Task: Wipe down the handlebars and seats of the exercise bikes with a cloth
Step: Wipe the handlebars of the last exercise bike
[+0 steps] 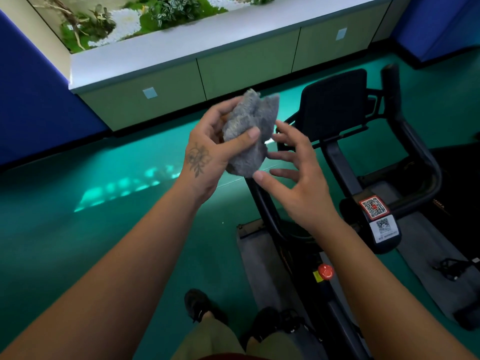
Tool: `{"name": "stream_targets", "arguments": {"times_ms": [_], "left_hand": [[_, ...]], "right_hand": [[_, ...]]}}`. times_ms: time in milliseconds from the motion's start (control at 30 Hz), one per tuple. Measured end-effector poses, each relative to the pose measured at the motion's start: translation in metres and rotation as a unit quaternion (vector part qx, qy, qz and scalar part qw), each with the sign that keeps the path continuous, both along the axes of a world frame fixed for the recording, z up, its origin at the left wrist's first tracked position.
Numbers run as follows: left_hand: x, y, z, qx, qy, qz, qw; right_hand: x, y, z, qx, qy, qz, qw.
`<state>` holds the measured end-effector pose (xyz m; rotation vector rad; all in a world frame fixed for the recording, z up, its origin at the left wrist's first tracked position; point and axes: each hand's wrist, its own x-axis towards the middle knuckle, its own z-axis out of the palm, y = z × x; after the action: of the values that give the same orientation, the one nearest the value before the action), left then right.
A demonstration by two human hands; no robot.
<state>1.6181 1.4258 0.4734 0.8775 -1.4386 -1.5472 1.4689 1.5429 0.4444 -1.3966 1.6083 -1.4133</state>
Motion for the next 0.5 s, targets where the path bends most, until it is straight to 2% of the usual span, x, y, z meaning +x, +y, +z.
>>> {"name": "stream_targets", "arguments": {"times_ms": [167,267,333,400,500], "left_hand": [[0.009,0.005,-0.013,0.010,-0.044,-0.056,0.997],[0.015,0.003,-0.014,0.027,-0.066,-0.084,0.994],[0.019,-0.001,-0.014,-0.063,-0.121,-0.058,0.989],[0.023,-0.011,-0.017,-0.194,-0.189,0.001,0.963],[0.028,-0.033,-0.024,-0.270,-0.243,0.006,0.932]], "right_hand": [[0.021,-0.016,0.000,0.003,-0.080,-0.023,0.997],[0.030,-0.022,-0.015,0.015,-0.057,-0.046,0.997],[0.033,-0.024,-0.023,0.027,-0.037,-0.076,0.996],[0.035,-0.025,-0.026,0.036,0.029,-0.097,0.994],[0.041,-0.027,-0.030,0.033,0.153,-0.095,0.983]]}}
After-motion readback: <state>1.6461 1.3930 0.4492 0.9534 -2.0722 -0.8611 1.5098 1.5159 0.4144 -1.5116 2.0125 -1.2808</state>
